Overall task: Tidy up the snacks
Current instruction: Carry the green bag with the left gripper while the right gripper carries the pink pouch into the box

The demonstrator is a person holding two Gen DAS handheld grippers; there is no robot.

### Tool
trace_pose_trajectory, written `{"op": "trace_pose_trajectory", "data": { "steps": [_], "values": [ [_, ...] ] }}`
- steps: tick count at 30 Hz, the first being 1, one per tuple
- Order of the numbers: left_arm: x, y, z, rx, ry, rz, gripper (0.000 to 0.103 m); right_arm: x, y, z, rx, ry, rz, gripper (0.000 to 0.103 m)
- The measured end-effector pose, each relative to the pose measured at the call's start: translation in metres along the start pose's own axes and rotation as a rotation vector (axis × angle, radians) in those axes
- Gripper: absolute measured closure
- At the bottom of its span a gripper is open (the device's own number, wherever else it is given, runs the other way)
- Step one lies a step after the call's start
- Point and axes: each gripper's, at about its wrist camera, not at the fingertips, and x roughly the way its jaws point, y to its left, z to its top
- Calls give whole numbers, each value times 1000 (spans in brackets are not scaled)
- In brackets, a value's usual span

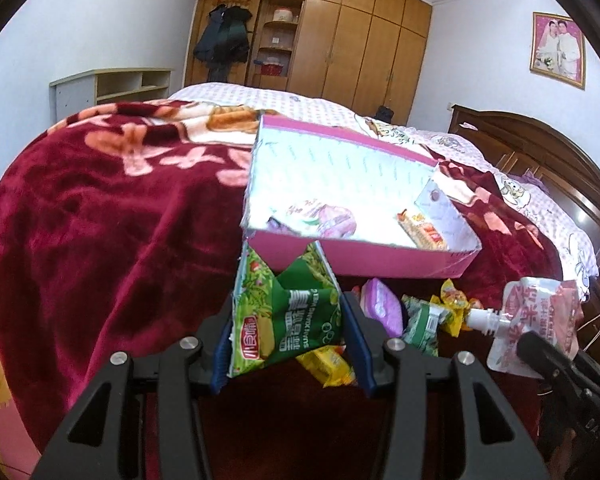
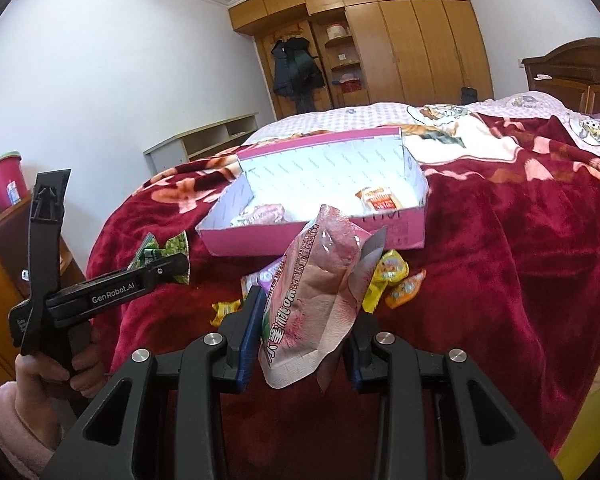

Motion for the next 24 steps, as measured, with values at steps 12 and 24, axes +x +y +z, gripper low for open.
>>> {"op": "trace_pose_trajectory", "data": {
  "steps": [12,24],
  "values": [
    [2,-18,30,54,-48,-10,52,13,3,28,-46,-25,12,67],
    [29,-32,58,89,-53,-26,52,42,0,54,-61,-19,21,67]
  ]
}}
